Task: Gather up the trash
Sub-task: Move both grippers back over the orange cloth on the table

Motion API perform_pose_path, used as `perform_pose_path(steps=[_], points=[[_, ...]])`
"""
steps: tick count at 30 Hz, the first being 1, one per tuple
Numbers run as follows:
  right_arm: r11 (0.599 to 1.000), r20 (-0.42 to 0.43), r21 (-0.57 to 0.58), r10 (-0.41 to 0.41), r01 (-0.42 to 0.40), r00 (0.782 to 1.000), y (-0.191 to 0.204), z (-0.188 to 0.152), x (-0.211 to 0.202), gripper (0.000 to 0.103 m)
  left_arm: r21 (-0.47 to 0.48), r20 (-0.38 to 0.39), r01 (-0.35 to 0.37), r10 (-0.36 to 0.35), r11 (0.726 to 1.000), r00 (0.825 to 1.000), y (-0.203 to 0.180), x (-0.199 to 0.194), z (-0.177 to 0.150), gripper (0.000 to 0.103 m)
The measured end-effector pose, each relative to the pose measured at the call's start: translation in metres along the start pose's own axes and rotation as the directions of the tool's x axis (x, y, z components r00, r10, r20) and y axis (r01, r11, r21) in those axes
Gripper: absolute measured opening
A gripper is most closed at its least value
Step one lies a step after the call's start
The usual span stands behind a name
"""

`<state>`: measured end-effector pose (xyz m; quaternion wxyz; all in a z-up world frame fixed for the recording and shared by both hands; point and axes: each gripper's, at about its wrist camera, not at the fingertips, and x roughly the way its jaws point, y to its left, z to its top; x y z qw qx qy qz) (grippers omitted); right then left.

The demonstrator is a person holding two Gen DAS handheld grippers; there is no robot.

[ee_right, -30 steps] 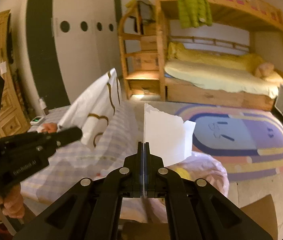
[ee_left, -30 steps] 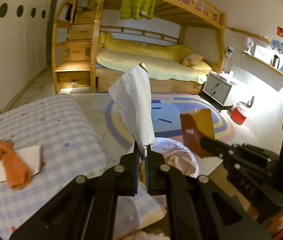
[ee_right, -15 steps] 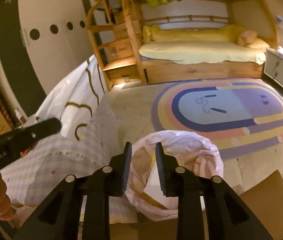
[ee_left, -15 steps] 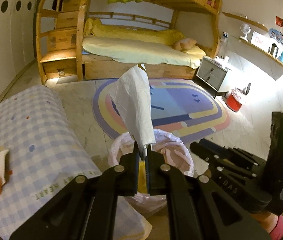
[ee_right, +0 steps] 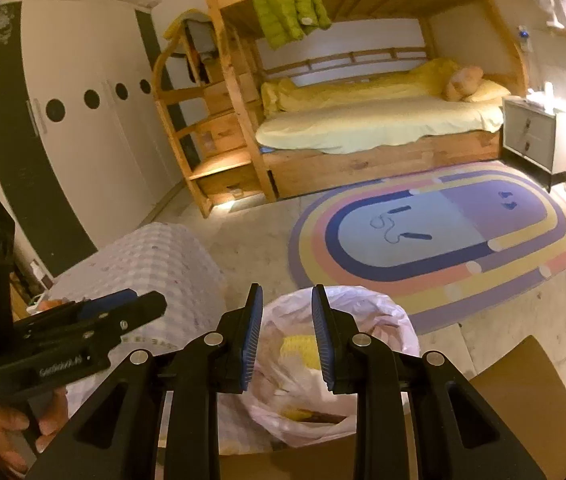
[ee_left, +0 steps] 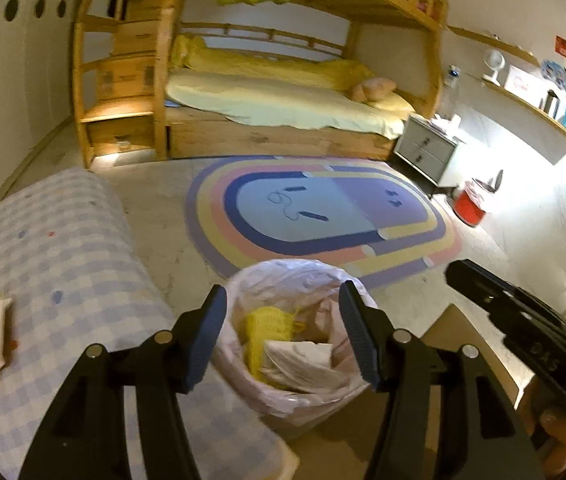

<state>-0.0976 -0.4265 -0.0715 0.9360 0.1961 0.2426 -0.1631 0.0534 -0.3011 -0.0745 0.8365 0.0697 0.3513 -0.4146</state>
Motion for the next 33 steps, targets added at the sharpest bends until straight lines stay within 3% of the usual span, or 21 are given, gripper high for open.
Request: perform_pose_path(steps=[9,17,23,33], points=[[0.995,-0.012,-0.055,0.088,-0.089,0.996,0.048,0.002,-0.016,0.027,-0.055,0.054,-0.091,0.094,0.994,0.994,0.031,-0.055,-0.013,0.057],[0.967,-0.051,-0.159,0.191,-0.197,0.980,0.123,-0.004,-0.018,0.027,-0.121,0.121,-0.180,0.195,0.976,0.973,0.076,-0.124,-0.031,0.061],[0.936,-0.101,-0.226,0.254,-0.271,0.962,0.180,-0.016,-0.008,0.031,-0.189,0.132,-0.279,0.306,0.942,0.943,0.129,-0.166,-0.057,0.063],[0.902,-0.176,-0.279,0.288,-0.329,0.941,0.248,-0.040,0.032,0.039,-0.277,0.082,-0.445,0.482,0.852,0.872,0.207,-0.201,-0.106,0.065]])
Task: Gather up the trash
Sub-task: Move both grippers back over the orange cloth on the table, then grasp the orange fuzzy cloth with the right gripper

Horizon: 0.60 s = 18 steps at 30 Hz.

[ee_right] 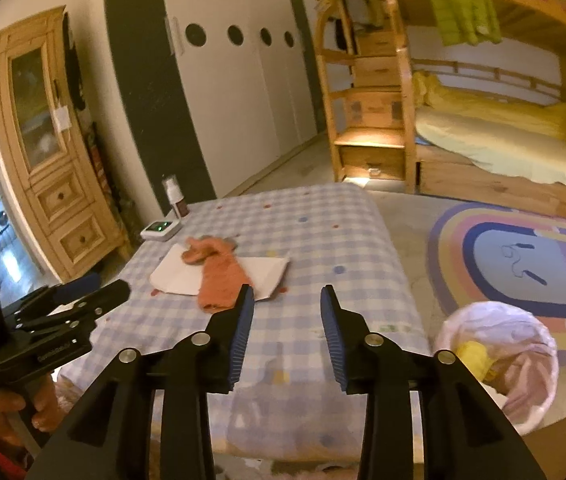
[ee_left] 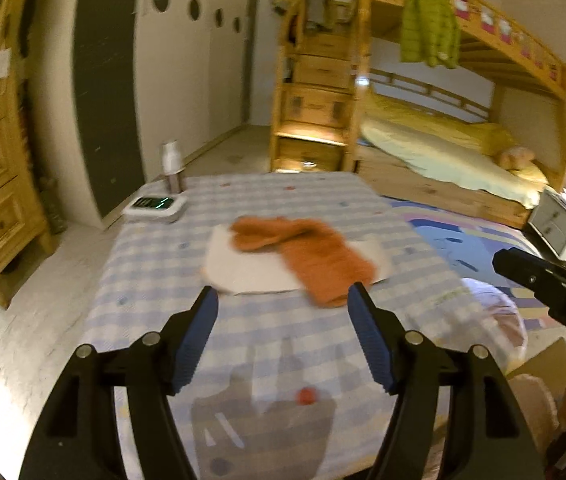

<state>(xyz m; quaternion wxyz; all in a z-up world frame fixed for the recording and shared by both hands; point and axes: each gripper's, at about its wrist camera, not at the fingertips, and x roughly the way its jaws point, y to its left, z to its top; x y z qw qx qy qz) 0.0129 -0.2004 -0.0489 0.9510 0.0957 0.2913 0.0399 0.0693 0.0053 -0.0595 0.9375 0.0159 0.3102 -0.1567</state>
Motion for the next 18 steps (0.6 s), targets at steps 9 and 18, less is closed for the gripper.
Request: perform_pose_path(steps=[9,18], points=[[0.997,-0.065,-0.049,0.050,-0.054,0.997,0.029,0.004,0.059,0.039,-0.101,-0.044,-0.059,0.054,0.993,0.998,0.042,0.025,0.001,0.065],[0.990,-0.110,-0.121,0.066,-0.079,0.992,0.048,0.016,0.108,0.039,-0.117,-0.069,-0.113,0.106,0.987,0.992,0.048,0.055,0.022,0.066]])
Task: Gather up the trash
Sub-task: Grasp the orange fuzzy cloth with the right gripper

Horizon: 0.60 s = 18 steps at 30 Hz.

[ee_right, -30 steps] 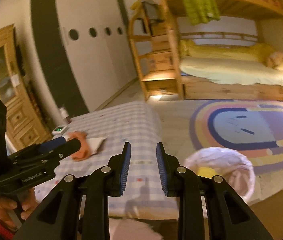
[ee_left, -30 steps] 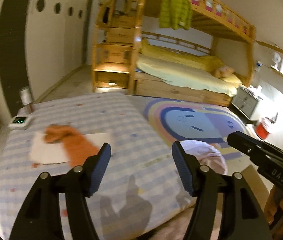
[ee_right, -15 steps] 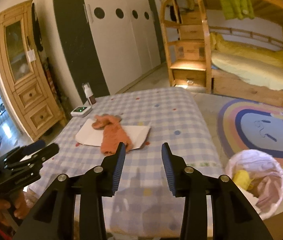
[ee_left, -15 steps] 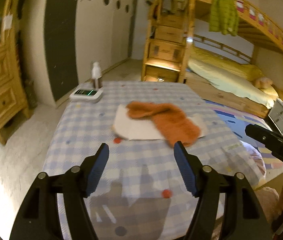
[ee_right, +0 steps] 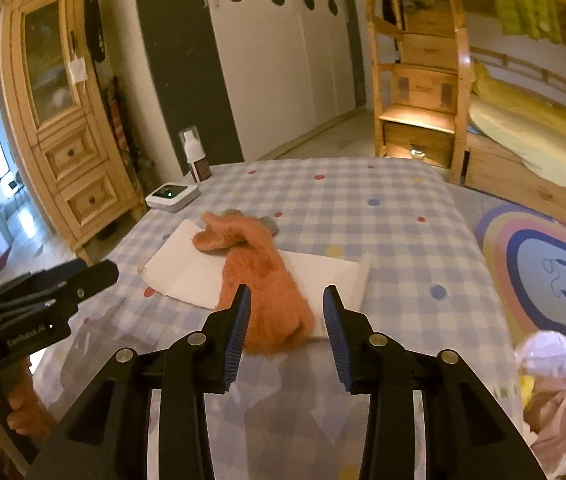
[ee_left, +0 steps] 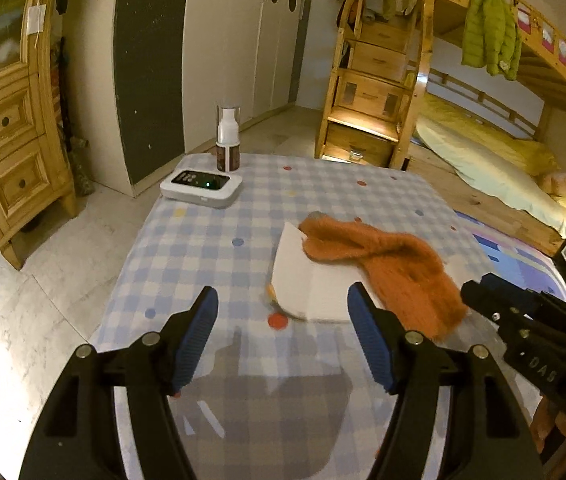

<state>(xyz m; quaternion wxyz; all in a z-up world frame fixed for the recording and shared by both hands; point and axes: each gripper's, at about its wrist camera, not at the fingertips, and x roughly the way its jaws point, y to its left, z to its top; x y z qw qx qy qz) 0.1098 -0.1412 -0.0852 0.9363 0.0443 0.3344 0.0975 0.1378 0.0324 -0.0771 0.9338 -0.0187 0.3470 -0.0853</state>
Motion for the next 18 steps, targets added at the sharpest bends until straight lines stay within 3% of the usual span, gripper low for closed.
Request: perform_pose_path(steps=[4,9,12,15,18], points=[[1.000,-0.040,-0.028,-0.008,0.007,0.999,0.004,0.008,0.021,0.039,0.002,0.001,-0.018,0.018,1.000,1.000,0.002,0.005,0.000,0.065],[1.000,-0.147,0.002,0.022,-0.022,0.989,-0.002,0.010,0.040,0.038,-0.002,-0.021,-0.029,0.029,1.000,0.999,0.005,0.008,-0.005,0.065],[1.000,-0.112,-0.004,0.028,-0.028,0.993,-0.002,0.006,0.032,0.016,-0.001,-0.027,-0.039,0.039,0.999,0.999,0.007,0.008,-0.008,0.065],[0.999,-0.057,-0.052,-0.001,-0.002,0.998,0.004,0.000,0.019,0.014,-0.004,-0.029,-0.043,0.043,0.999,0.999,0.007,0.006,-0.009,0.065],[1.000,0.024,-0.028,-0.008,0.008,1.000,-0.001,0.002,0.000,0.014,-0.009,-0.033,-0.043,0.043,0.999,0.999,0.007,0.007,-0.010,0.065]])
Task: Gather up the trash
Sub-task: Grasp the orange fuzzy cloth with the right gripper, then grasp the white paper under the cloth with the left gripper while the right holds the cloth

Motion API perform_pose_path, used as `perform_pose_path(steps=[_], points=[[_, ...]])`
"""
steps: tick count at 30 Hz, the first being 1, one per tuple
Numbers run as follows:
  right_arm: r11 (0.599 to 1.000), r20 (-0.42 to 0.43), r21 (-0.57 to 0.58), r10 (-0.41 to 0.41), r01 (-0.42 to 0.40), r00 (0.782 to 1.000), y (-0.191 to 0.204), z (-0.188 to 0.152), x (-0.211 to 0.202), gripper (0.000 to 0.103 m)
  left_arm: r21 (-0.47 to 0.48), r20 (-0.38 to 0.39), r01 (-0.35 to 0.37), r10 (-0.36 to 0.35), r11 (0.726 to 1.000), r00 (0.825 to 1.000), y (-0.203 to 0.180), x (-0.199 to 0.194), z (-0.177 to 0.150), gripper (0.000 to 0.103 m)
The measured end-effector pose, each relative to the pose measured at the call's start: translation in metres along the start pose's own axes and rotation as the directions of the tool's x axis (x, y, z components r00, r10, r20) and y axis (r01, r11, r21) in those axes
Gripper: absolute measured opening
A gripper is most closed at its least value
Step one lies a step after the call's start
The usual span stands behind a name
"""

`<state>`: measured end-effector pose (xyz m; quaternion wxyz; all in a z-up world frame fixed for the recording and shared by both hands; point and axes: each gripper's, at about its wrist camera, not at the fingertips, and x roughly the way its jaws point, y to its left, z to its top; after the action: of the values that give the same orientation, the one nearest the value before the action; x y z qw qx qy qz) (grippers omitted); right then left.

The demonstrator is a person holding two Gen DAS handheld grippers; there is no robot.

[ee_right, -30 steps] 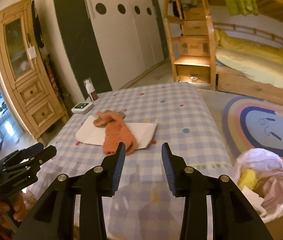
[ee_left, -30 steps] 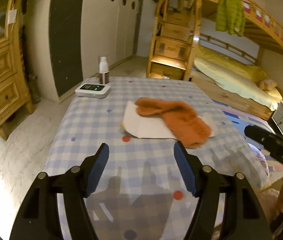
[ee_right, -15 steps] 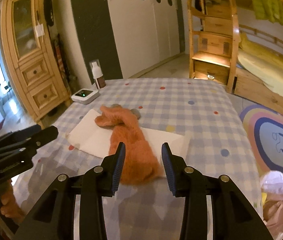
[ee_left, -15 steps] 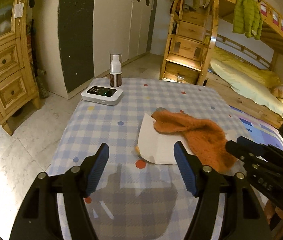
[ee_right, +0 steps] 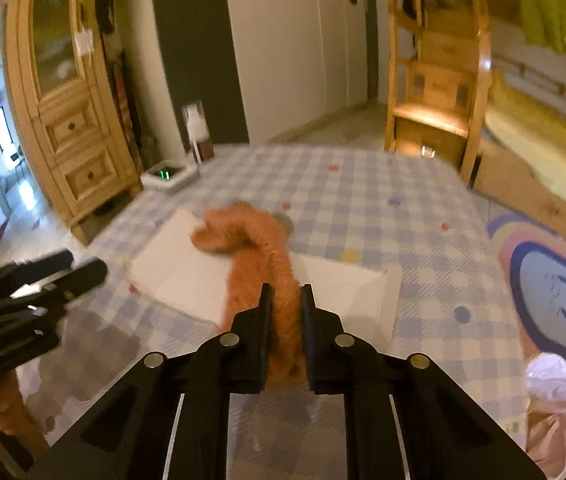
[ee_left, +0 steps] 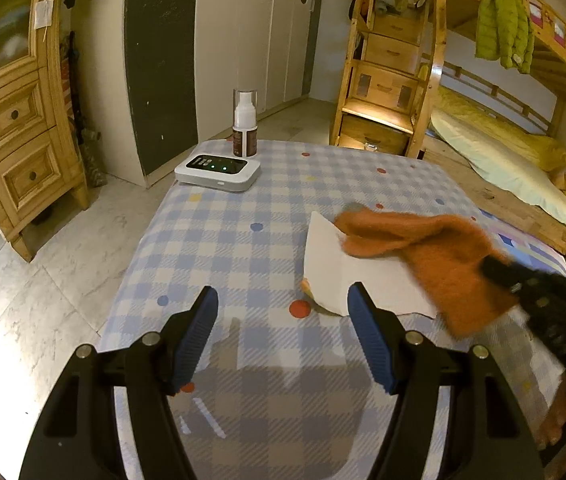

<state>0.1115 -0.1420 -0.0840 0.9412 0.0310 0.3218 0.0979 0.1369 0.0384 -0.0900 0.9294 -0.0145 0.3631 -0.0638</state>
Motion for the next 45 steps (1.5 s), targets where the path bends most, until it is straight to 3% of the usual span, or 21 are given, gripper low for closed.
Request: perform_pose_path(steps=[3,7,12,15,17,19,21,25,29,33,45], points=[[0.998,0.049,0.061,-0.004,0.001,0.999,-0.015,0.001,-0.013,0.014,0.005,-0.013,0.007,-0.007,1.000,1.000,-0.004,0.004,0.001,0.065],[0.993,0.021,0.121,-0.005,0.002,1.000,-0.031,-0.002,-0.010,0.014,0.025,-0.047,0.024,-0.023,0.999,0.999,-0.012,0.017,0.004,0.052],[0.994,0.022,0.109,-0.018,0.016,1.000,-0.032,0.000,-0.011,0.014,0.028,-0.107,0.046,-0.043,0.999,0.993,-0.020,0.036,0.010,0.037],[0.995,0.021,0.102,-0.022,0.019,1.000,-0.033,0.000,-0.012,0.014,0.024,-0.156,0.071,-0.067,0.997,0.986,-0.021,0.050,0.013,0.034],[0.994,0.020,0.105,-0.021,0.019,1.000,-0.032,0.000,-0.011,0.014,0.020,-0.160,0.078,-0.074,0.997,0.984,-0.021,0.052,0.014,0.029],[0.994,0.019,0.111,-0.019,0.016,1.000,-0.032,-0.001,-0.012,0.014,0.020,-0.163,0.100,-0.095,0.995,0.982,-0.024,0.050,0.010,0.016],[0.993,0.017,0.118,-0.020,0.018,1.000,-0.033,-0.002,-0.012,0.014,0.021,-0.151,0.113,-0.109,0.993,0.983,-0.025,0.043,0.007,0.012],[0.992,-0.003,0.122,-0.037,0.037,0.999,-0.032,-0.006,-0.012,0.014,0.032,-0.114,0.121,-0.117,0.992,0.987,-0.027,0.017,-0.011,0.012],[0.993,-0.041,0.100,-0.061,0.065,0.997,-0.024,-0.011,-0.008,0.014,0.028,-0.135,0.133,-0.128,0.991,0.983,-0.028,0.010,-0.021,0.013],[0.993,-0.071,0.075,-0.089,0.094,0.993,-0.019,-0.015,-0.005,0.014,0.036,-0.125,0.123,-0.117,0.992,0.985,-0.027,0.010,-0.021,0.023],[0.988,-0.121,0.059,-0.133,0.140,0.984,-0.020,-0.020,0.008,0.014,-0.025,-0.146,0.163,-0.165,0.986,0.975,-0.032,0.029,-0.006,0.024]])
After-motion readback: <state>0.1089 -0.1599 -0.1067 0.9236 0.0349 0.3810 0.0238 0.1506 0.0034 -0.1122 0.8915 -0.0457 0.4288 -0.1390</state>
